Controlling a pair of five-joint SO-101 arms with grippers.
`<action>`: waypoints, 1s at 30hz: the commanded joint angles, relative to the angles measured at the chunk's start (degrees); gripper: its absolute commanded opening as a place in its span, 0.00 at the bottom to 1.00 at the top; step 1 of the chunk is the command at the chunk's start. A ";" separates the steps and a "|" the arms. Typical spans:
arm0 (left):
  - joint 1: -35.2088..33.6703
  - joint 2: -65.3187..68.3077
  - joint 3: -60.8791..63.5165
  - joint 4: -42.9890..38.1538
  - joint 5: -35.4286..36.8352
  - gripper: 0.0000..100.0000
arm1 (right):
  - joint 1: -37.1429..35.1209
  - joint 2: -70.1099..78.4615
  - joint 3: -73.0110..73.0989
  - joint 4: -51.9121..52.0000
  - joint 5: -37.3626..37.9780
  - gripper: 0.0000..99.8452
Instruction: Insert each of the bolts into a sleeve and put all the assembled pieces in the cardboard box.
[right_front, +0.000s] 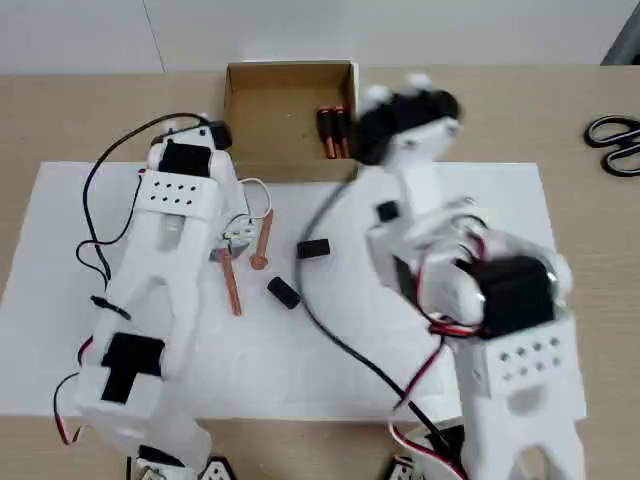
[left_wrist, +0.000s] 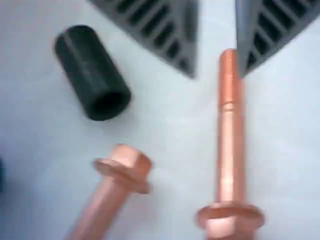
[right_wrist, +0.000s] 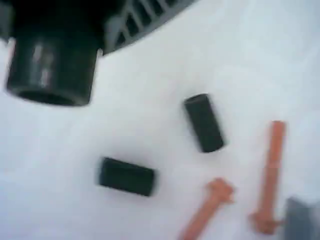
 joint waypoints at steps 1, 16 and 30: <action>-1.23 2.29 -2.51 0.79 0.70 0.10 | 3.74 -10.59 13.19 -8.48 0.35 0.00; -1.32 11.16 -2.68 -10.46 0.97 0.07 | 4.00 -47.08 53.71 -23.08 0.09 0.00; -1.14 14.95 -2.68 -7.65 0.70 0.06 | 4.09 -52.44 54.77 -17.63 -3.60 0.00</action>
